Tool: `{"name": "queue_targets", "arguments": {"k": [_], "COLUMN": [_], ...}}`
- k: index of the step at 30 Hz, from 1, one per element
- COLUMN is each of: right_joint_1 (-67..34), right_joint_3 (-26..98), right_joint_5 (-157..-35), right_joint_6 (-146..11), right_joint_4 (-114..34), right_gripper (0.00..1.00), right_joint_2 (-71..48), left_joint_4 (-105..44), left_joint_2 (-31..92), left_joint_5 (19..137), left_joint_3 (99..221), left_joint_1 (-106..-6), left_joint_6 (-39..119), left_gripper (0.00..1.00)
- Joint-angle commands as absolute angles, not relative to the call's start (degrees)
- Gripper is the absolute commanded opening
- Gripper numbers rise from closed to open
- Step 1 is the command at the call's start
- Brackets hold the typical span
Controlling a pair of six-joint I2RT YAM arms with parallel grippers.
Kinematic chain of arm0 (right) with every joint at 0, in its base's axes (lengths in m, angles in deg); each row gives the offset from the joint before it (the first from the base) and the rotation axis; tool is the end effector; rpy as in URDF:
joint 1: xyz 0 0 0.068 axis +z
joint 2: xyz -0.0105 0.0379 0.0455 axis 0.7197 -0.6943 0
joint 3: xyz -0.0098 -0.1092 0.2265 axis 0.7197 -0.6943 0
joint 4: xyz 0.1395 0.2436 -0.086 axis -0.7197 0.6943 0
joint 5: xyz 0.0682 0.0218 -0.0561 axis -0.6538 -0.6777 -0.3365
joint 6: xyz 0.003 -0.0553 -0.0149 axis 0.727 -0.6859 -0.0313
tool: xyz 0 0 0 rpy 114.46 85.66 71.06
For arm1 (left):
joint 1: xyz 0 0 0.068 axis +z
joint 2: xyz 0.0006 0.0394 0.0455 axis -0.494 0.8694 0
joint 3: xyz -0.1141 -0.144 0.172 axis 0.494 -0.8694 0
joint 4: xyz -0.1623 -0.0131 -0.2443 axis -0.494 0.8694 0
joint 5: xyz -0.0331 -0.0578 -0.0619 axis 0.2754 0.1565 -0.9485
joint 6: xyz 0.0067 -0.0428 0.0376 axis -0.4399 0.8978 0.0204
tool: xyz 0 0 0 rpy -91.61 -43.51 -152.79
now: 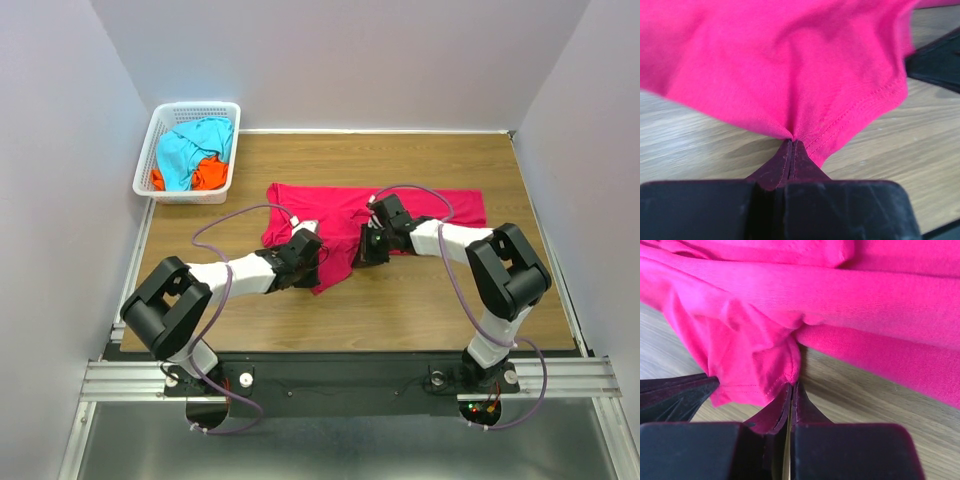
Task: Fold and stack the t-shirts
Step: Fold the tshirt
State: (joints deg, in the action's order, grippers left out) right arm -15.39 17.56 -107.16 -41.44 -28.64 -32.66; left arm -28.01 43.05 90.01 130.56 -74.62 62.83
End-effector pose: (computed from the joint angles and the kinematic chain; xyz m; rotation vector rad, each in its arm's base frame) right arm 0.3136 0.2010 0.1023 -0.0835 2.7081 0.8107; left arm 0.2352 -0.2316 0.1151 0.1868 2.4454 -0.5745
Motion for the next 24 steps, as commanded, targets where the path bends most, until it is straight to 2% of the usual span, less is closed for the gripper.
{"name": "queue_targets", "arguments": {"k": [1,15,24], "right_joint_1": [-14.8,-16.4,-17.4], "right_joint_3": [22.3,37.0,40.5], "right_joint_5": [-105.3,-98.1,-96.3], "right_joint_6": [-41.7,-40.4,-37.0], "right_joint_4": [-28.5,-23.8,-23.5], "right_gripper": [0.01,0.01,0.01], "right_joint_2": [-30.9,-36.5,-39.1], "left_joint_4": [-21.4,-20.4,-23.3], "left_joint_2": [42.3,51.0,55.9], "left_joint_5": [95.6,97.6,97.3], "left_joint_3": [135.0,154.2,163.4], "left_joint_1": [-74.5,-64.9,-64.1], "left_joint_6": [59.3,45.6,35.9], "left_gripper": [0.00,0.00,0.00]}}
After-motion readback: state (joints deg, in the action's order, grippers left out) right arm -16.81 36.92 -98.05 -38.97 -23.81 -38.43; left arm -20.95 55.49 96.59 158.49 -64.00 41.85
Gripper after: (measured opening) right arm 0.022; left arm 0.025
